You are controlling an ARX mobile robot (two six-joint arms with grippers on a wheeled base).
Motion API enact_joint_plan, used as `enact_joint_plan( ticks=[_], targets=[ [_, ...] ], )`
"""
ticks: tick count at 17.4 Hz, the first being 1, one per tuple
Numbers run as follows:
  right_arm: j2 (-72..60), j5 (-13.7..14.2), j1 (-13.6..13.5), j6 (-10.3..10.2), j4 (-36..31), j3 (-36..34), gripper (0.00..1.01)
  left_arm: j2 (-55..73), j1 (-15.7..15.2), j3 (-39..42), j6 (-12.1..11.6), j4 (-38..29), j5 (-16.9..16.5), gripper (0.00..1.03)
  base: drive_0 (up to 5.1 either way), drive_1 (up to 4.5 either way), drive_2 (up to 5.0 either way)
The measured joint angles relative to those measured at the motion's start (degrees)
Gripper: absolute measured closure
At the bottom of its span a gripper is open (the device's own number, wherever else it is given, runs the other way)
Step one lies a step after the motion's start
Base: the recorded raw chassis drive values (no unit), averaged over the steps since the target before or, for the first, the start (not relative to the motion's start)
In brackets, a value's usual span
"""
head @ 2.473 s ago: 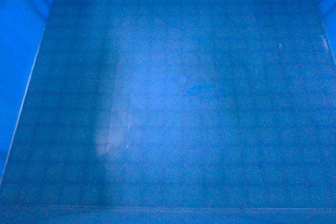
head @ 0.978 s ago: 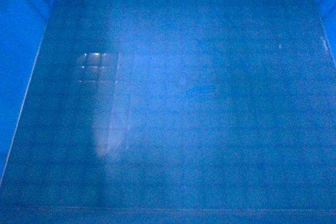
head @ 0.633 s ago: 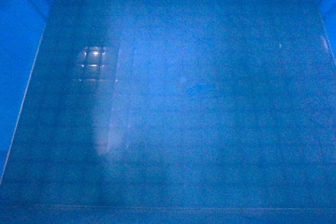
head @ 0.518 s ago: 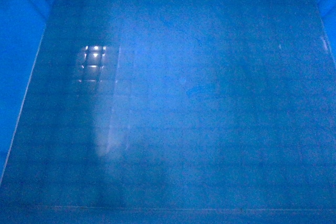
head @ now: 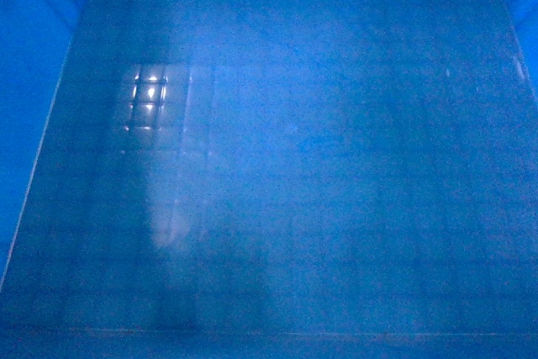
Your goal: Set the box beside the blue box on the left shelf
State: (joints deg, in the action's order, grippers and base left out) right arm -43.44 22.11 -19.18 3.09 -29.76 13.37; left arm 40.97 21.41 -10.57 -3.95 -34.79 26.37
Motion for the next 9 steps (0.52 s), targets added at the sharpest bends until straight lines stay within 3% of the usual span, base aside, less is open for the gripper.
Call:
enact_joint_plan(
  ticks=[9],
  targets=[
    [-0.3,0.0,0.0,0.0,0.0,0.0,0.80,0.2,0.0,0.0,0.0,-0.1,0.0,0.83,-0.1,4.21,-4.4]
  ],
)
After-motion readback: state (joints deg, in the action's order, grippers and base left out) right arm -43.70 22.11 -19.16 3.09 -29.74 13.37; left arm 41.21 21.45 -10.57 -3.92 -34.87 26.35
